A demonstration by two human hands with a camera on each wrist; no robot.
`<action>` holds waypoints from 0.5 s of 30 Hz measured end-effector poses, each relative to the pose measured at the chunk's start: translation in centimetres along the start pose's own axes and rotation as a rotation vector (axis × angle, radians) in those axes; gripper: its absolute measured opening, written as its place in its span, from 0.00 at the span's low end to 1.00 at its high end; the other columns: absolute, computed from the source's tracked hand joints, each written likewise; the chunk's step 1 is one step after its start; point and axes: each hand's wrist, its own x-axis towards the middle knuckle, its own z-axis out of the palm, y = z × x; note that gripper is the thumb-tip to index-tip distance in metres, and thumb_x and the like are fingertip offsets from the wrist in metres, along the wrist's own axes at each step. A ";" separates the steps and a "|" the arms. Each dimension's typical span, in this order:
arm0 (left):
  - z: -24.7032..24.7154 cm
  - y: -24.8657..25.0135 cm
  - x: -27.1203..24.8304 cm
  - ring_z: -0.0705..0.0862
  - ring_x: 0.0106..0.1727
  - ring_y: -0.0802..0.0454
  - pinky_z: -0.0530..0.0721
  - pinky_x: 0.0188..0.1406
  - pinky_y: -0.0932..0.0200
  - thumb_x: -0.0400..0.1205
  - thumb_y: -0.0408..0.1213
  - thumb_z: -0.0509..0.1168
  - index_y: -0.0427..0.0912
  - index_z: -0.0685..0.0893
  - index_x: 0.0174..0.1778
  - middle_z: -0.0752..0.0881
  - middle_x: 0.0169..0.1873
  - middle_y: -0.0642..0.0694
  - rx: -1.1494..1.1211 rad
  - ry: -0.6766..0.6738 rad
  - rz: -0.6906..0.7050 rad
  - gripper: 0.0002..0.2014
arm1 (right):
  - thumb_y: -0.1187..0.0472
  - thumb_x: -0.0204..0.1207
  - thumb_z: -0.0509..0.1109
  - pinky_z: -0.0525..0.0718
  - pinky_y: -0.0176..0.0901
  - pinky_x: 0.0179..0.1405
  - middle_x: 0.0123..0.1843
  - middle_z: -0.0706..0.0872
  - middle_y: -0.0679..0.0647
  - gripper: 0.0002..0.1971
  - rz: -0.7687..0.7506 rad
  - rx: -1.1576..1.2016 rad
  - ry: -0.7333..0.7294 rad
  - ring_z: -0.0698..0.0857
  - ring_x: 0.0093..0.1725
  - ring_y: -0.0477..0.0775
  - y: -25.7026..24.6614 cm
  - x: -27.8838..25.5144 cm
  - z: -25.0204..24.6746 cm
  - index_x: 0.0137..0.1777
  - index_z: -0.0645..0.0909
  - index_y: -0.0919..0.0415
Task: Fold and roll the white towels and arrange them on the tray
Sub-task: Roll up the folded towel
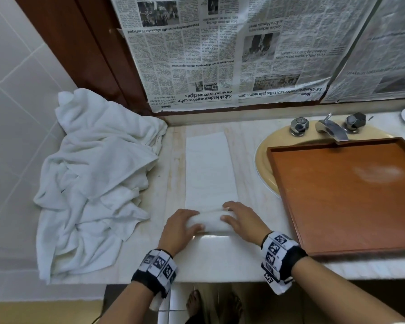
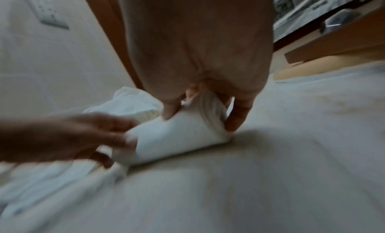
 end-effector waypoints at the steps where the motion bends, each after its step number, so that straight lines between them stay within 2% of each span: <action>1: -0.5 0.0 0.6 0.80 0.62 0.57 0.71 0.55 0.74 0.78 0.53 0.75 0.55 0.85 0.64 0.83 0.61 0.55 -0.086 -0.033 -0.046 0.19 | 0.56 0.80 0.70 0.82 0.49 0.52 0.63 0.81 0.53 0.16 -0.073 -0.172 0.089 0.83 0.60 0.58 -0.2 -0.1 0.3 0.67 0.80 0.55; 2: -0.9 0.0 1.1 0.81 0.61 0.57 0.71 0.53 0.75 0.77 0.54 0.75 0.57 0.86 0.61 0.84 0.59 0.55 -0.151 -0.070 -0.084 0.17 | 0.61 0.73 0.74 0.83 0.50 0.43 0.60 0.82 0.55 0.17 -0.150 -0.325 0.123 0.85 0.56 0.60 -0.4 -0.4 1.0 0.62 0.82 0.57; 3: -1.2 0.0 1.6 0.82 0.60 0.57 0.73 0.52 0.73 0.77 0.55 0.75 0.58 0.86 0.58 0.85 0.58 0.55 -0.181 -0.097 -0.108 0.15 | 0.61 0.67 0.77 0.82 0.49 0.39 0.57 0.84 0.55 0.19 -0.203 -0.438 0.130 0.86 0.53 0.60 -0.7 -0.7 1.5 0.59 0.83 0.58; 5: -1.3 -0.1 2.2 0.84 0.60 0.55 0.75 0.53 0.66 0.79 0.56 0.72 0.59 0.86 0.55 0.86 0.55 0.56 -0.194 -0.090 -0.123 0.12 | 0.50 0.62 0.78 0.84 0.50 0.39 0.54 0.86 0.54 0.25 -0.210 -0.501 0.085 0.87 0.51 0.58 -1.2 -0.9 2.3 0.60 0.84 0.59; 7: -0.8 0.0 2.4 0.82 0.62 0.53 0.73 0.56 0.65 0.81 0.55 0.70 0.57 0.86 0.57 0.84 0.56 0.56 -0.164 -0.035 -0.096 0.12 | 0.44 0.65 0.72 0.85 0.51 0.42 0.55 0.86 0.53 0.29 -0.167 -0.459 -0.016 0.86 0.51 0.58 -0.9 -0.4 2.2 0.63 0.83 0.58; 9: -0.1 0.1 1.9 0.79 0.66 0.52 0.73 0.60 0.62 0.84 0.55 0.67 0.55 0.84 0.66 0.75 0.64 0.56 -0.055 0.014 -0.011 0.17 | 0.43 0.75 0.62 0.81 0.53 0.52 0.60 0.83 0.54 0.27 -0.107 -0.334 -0.091 0.82 0.58 0.59 -0.3 0.7 1.4 0.69 0.80 0.57; 12: 0.7 -0.5 0.9 0.67 0.71 0.55 0.81 0.58 0.55 0.81 0.62 0.65 0.63 0.70 0.79 0.64 0.74 0.62 0.175 0.001 0.123 0.29 | 0.45 0.82 0.64 0.75 0.51 0.63 0.63 0.78 0.53 0.22 -0.005 -0.137 -0.228 0.76 0.64 0.55 -0.5 2.6 -0.2 0.72 0.78 0.54; 13: 0.8 -0.8 0.8 0.65 0.72 0.56 0.82 0.57 0.55 0.80 0.64 0.65 0.64 0.67 0.80 0.63 0.76 0.63 0.201 -0.007 0.138 0.32 | 0.45 0.82 0.66 0.74 0.50 0.64 0.62 0.78 0.54 0.21 0.030 -0.100 -0.280 0.76 0.64 0.55 -0.7 3.0 -0.7 0.71 0.79 0.54; 15: 0.7 -1.3 1.0 0.66 0.72 0.55 0.81 0.57 0.56 0.80 0.63 0.66 0.63 0.68 0.80 0.68 0.75 0.63 0.196 0.002 0.152 0.32 | 0.44 0.82 0.67 0.72 0.45 0.63 0.60 0.77 0.55 0.20 0.073 -0.005 -0.336 0.76 0.62 0.54 -0.7 3.5 -1.1 0.67 0.81 0.54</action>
